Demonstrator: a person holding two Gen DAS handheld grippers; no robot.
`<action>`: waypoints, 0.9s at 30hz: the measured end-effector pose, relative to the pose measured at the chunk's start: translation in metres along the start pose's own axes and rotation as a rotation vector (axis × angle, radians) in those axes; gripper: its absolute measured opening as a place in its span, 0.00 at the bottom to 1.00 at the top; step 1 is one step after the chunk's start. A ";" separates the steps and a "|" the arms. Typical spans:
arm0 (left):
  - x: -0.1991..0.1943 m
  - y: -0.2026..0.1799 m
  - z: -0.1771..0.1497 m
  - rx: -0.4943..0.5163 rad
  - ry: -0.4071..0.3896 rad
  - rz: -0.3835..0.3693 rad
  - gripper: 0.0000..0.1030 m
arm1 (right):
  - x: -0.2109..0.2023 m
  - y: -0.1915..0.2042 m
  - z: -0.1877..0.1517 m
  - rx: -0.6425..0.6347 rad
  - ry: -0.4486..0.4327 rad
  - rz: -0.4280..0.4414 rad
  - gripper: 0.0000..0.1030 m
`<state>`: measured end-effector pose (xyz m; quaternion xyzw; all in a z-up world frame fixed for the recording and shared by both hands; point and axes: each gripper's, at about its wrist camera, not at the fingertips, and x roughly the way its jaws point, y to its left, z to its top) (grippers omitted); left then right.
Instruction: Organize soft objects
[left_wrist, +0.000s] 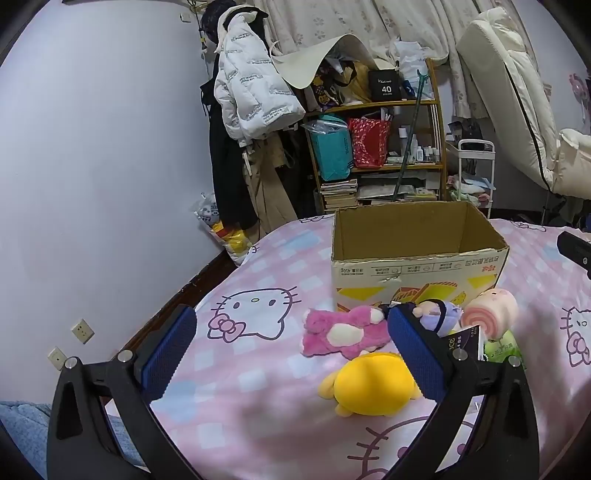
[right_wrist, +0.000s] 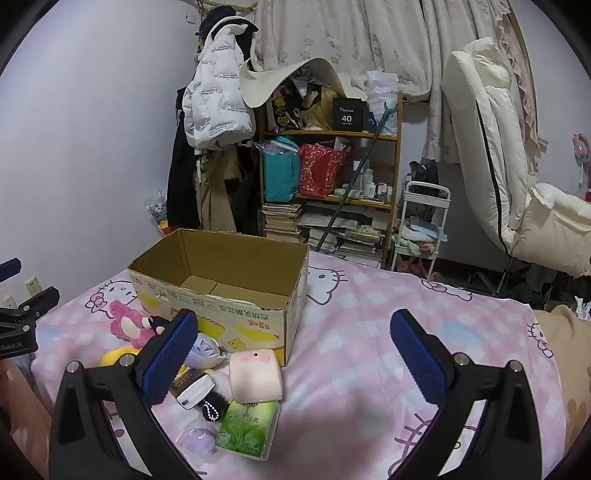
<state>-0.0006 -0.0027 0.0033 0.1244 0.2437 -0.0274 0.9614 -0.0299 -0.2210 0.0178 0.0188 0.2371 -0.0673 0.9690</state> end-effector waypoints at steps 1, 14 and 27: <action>0.001 0.000 -0.001 0.001 0.000 -0.002 0.99 | 0.000 0.000 0.000 0.000 0.000 -0.001 1.00; 0.001 0.000 -0.001 0.007 0.000 -0.002 0.99 | 0.000 -0.001 0.001 0.001 -0.002 -0.002 1.00; 0.002 0.000 -0.002 0.006 -0.001 -0.003 0.99 | 0.000 0.001 0.000 0.002 -0.003 -0.002 1.00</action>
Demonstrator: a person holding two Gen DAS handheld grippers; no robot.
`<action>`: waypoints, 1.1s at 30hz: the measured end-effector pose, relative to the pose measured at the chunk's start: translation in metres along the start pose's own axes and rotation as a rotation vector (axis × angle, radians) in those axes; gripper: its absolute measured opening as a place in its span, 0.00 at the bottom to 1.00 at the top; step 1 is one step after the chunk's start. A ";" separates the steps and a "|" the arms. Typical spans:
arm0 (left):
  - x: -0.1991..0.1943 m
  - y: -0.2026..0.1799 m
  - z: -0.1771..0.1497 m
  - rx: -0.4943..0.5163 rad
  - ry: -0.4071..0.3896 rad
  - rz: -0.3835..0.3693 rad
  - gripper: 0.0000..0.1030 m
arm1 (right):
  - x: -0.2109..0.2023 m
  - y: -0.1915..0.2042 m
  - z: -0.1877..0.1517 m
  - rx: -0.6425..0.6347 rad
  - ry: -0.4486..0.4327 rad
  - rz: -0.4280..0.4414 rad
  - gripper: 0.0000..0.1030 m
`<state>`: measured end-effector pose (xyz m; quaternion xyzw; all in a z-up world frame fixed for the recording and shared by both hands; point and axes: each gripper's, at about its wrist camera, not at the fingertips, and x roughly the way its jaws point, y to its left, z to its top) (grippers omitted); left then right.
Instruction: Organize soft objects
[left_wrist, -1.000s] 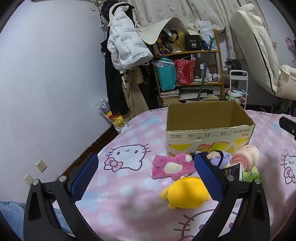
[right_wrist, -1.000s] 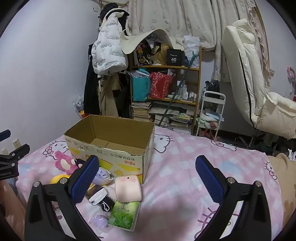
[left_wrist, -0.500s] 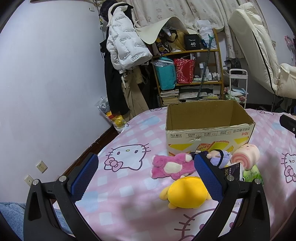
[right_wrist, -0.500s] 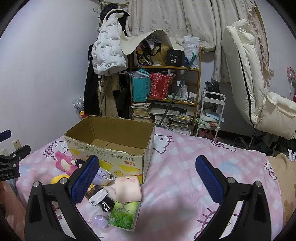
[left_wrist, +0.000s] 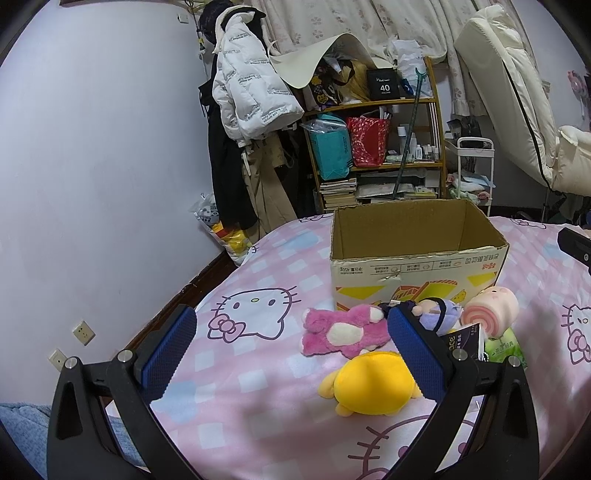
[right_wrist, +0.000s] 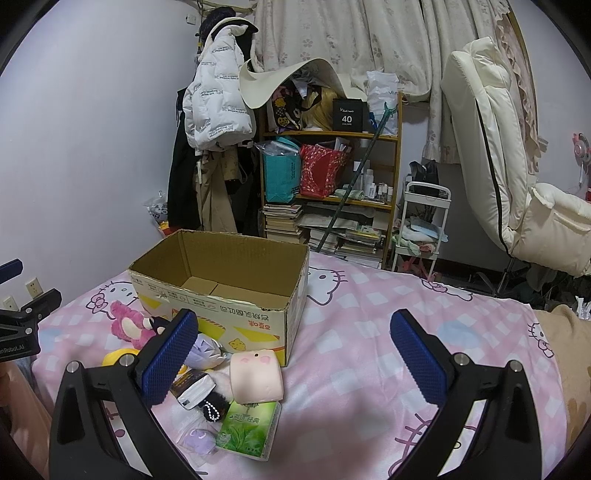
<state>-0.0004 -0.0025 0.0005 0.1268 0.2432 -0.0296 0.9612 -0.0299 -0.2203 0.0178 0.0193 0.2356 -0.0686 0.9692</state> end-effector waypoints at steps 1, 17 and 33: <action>0.000 -0.001 0.000 0.001 -0.001 0.002 0.99 | 0.000 0.000 0.000 0.000 0.000 0.000 1.00; 0.001 -0.004 -0.001 0.013 0.002 -0.001 0.99 | 0.001 0.000 -0.001 0.000 0.001 0.002 1.00; 0.000 -0.004 -0.001 0.013 -0.001 -0.001 0.99 | 0.002 0.001 -0.001 0.000 0.003 0.000 1.00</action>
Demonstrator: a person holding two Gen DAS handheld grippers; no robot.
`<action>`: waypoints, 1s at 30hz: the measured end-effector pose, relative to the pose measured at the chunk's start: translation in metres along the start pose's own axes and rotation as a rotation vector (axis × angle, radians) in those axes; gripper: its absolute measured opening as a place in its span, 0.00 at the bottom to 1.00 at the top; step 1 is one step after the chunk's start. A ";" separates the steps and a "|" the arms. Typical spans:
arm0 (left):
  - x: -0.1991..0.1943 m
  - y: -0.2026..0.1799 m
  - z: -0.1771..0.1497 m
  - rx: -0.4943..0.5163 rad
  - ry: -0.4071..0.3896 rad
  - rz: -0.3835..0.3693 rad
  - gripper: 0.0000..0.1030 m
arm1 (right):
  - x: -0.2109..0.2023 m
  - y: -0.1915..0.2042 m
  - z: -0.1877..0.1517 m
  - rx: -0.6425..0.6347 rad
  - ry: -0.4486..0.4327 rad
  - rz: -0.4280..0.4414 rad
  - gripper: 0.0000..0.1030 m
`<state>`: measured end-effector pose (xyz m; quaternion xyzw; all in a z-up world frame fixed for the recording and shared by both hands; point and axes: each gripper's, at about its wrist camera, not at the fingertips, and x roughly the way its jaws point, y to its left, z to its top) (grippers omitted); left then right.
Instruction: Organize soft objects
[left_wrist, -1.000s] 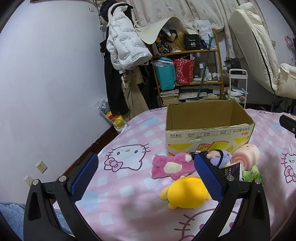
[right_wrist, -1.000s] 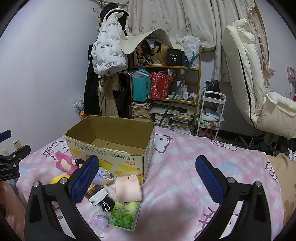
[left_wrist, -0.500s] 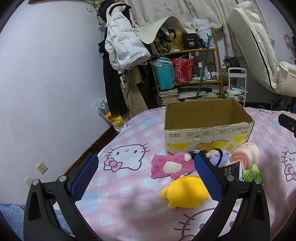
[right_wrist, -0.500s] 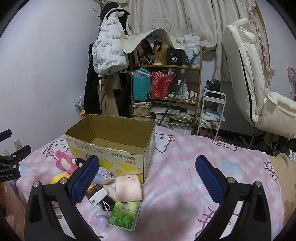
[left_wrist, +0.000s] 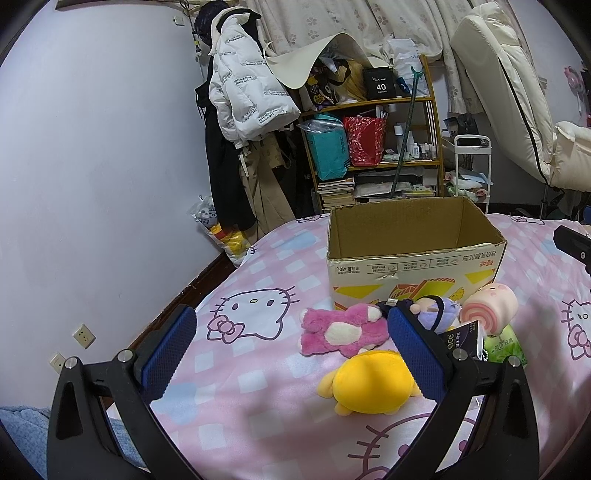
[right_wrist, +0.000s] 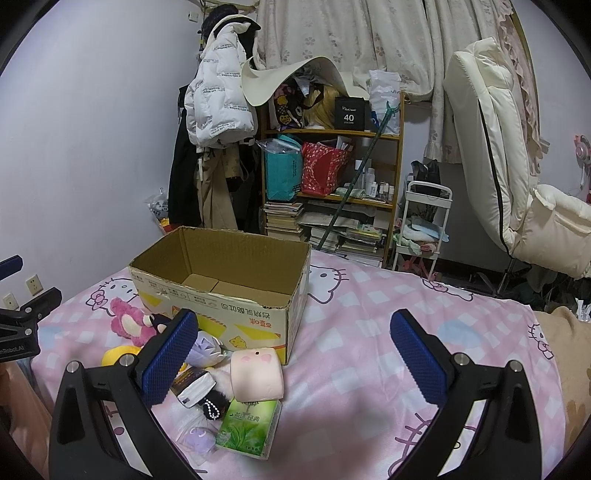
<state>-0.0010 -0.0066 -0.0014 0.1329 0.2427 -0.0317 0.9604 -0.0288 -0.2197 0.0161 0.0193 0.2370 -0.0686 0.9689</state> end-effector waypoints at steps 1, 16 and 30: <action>0.000 0.000 0.000 0.000 0.000 0.000 0.99 | 0.000 0.000 0.000 0.000 0.001 0.000 1.00; 0.000 0.000 -0.001 0.007 0.006 -0.010 0.99 | -0.002 -0.002 0.003 0.000 0.001 0.001 1.00; 0.016 -0.009 0.020 0.003 0.041 -0.055 0.99 | 0.010 0.005 -0.003 0.005 0.034 -0.013 1.00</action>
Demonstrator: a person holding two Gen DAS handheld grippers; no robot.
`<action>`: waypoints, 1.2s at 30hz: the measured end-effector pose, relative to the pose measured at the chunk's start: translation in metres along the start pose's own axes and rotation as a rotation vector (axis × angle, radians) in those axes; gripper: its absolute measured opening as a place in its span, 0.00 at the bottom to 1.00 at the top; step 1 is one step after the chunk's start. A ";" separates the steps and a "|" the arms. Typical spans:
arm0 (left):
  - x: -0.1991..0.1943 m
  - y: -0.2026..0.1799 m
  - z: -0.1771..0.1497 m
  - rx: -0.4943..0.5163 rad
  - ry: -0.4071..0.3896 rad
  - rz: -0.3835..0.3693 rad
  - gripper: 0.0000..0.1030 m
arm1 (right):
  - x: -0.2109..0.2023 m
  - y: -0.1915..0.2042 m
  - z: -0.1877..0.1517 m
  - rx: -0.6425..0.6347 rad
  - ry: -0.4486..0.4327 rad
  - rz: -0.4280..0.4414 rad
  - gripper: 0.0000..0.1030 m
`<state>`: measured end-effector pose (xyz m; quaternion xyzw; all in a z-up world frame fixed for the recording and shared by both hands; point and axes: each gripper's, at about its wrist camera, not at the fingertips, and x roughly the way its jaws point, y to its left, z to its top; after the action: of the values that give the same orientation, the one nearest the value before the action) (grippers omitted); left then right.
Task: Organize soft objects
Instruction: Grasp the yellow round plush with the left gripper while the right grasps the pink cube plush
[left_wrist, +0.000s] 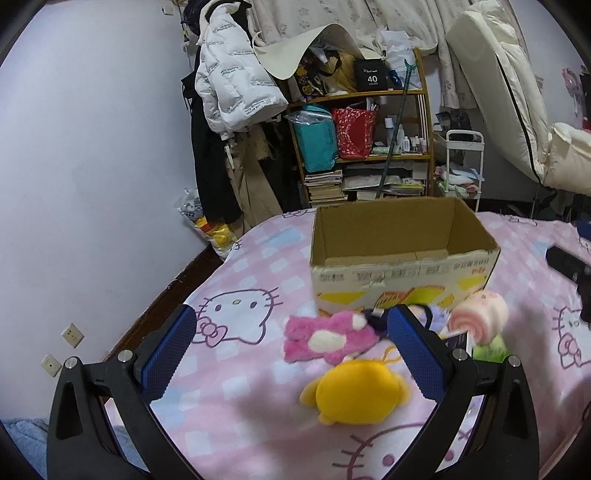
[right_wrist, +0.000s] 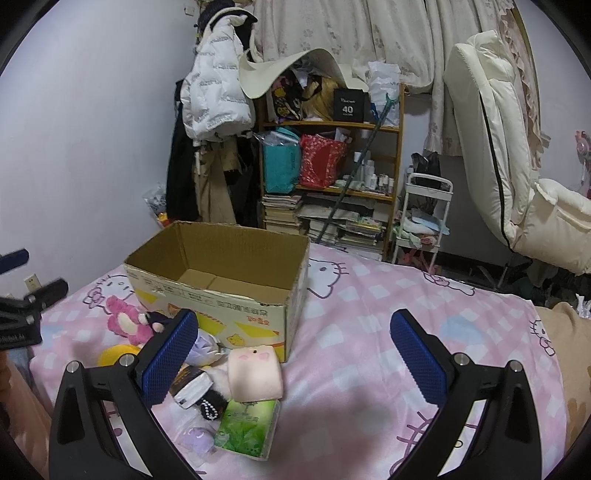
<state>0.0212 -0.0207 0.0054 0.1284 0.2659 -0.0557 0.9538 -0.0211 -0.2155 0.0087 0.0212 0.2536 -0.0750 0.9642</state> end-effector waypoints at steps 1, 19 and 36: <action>0.002 -0.001 0.003 0.002 0.002 -0.003 0.99 | 0.001 0.000 0.000 0.002 0.003 0.002 1.00; 0.077 -0.003 0.013 0.001 0.296 -0.133 0.99 | 0.071 0.019 -0.004 -0.047 0.184 0.059 1.00; 0.126 -0.027 -0.044 0.014 0.616 -0.211 0.99 | 0.123 0.027 -0.032 -0.024 0.383 0.138 0.85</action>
<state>0.1022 -0.0399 -0.1024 0.1176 0.5535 -0.1148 0.8165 0.0731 -0.2028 -0.0791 0.0411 0.4310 -0.0001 0.9014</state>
